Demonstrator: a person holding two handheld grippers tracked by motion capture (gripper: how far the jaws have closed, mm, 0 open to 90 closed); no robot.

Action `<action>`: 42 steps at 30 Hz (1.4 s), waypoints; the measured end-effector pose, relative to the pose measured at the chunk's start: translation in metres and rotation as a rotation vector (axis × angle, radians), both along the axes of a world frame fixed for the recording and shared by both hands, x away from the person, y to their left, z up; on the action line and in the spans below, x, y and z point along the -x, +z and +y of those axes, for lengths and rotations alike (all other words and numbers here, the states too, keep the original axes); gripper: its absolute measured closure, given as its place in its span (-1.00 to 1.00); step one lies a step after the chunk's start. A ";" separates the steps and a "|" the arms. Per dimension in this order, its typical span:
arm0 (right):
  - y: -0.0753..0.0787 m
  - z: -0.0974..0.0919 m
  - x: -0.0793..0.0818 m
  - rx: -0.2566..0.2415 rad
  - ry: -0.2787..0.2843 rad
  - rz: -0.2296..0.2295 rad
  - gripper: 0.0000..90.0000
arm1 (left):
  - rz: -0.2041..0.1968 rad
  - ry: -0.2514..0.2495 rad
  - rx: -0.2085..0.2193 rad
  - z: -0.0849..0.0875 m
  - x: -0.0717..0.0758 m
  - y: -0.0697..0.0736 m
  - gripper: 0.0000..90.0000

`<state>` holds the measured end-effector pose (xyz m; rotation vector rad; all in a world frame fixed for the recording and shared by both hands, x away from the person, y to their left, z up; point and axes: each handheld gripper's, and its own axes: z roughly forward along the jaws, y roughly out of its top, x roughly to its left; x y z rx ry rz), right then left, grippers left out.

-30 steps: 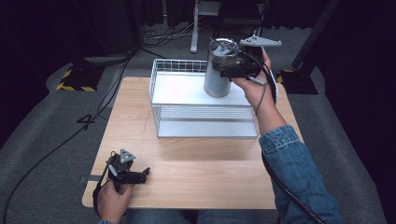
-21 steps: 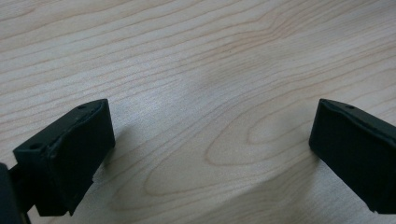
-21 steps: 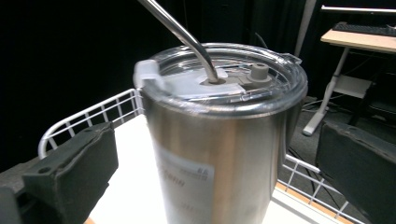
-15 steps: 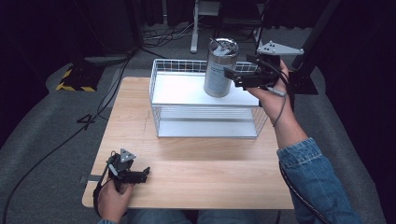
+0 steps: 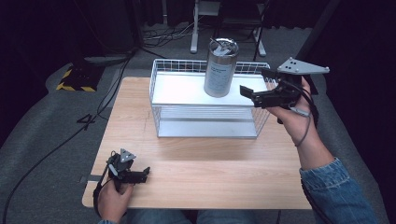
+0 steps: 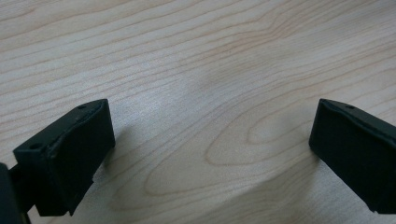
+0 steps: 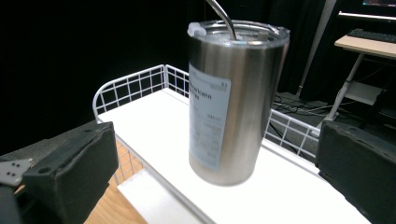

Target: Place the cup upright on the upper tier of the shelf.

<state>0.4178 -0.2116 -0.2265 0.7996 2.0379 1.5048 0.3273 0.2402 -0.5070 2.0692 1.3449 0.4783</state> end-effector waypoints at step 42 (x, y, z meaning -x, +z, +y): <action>-0.114 -0.105 0.048 0.079 -0.148 0.177 -1.00 | 0.000 0.009 -0.004 -0.001 -0.003 0.000 -0.99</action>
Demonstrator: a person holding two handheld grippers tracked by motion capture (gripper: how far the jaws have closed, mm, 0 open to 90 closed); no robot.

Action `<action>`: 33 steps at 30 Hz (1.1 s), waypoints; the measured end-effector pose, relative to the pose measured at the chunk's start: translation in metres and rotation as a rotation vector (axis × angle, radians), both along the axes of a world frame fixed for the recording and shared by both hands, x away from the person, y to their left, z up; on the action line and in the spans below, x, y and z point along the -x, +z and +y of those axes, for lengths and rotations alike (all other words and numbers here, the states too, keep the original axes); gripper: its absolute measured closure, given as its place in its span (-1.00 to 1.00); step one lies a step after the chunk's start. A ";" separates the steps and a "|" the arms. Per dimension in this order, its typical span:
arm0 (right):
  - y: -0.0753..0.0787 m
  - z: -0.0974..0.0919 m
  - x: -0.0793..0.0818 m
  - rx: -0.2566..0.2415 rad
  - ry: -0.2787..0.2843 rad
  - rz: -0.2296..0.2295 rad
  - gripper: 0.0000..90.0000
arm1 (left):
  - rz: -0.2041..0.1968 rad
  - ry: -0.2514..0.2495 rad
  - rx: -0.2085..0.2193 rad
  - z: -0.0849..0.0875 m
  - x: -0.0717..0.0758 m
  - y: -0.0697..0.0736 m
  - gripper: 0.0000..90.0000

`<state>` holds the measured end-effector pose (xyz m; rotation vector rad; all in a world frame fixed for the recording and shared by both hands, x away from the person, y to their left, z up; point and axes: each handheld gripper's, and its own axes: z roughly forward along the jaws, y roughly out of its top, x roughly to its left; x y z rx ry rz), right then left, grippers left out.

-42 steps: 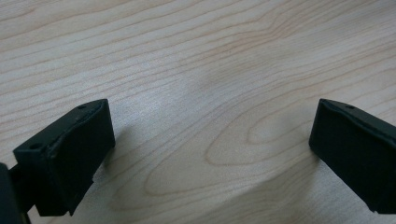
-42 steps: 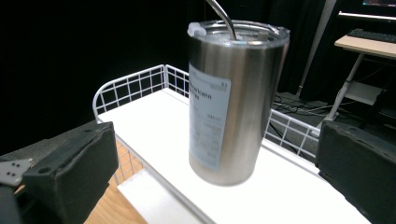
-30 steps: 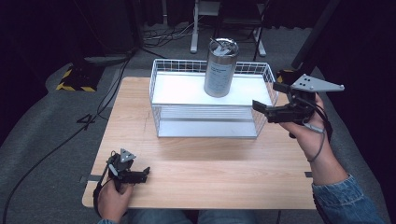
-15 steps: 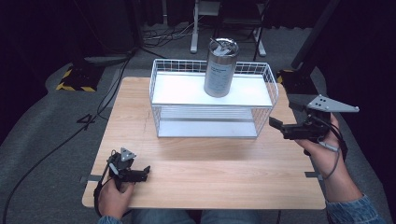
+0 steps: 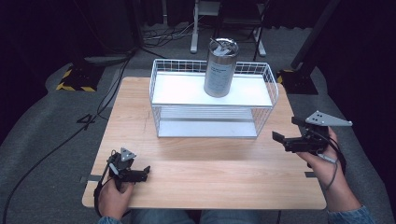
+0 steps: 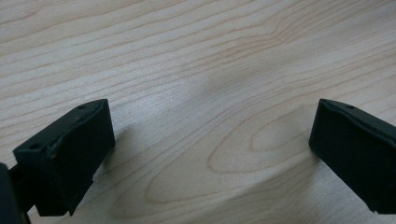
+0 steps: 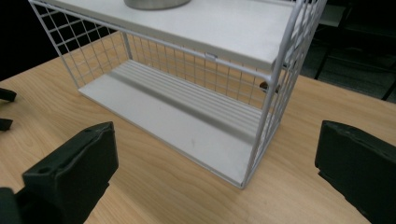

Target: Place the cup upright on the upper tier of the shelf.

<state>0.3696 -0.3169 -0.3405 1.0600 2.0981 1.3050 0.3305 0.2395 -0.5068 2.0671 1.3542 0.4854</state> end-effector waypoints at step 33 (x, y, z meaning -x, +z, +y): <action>-0.125 -0.026 0.009 0.031 -0.104 0.182 -0.91 | -0.001 0.000 -0.001 0.000 0.000 0.000 -0.99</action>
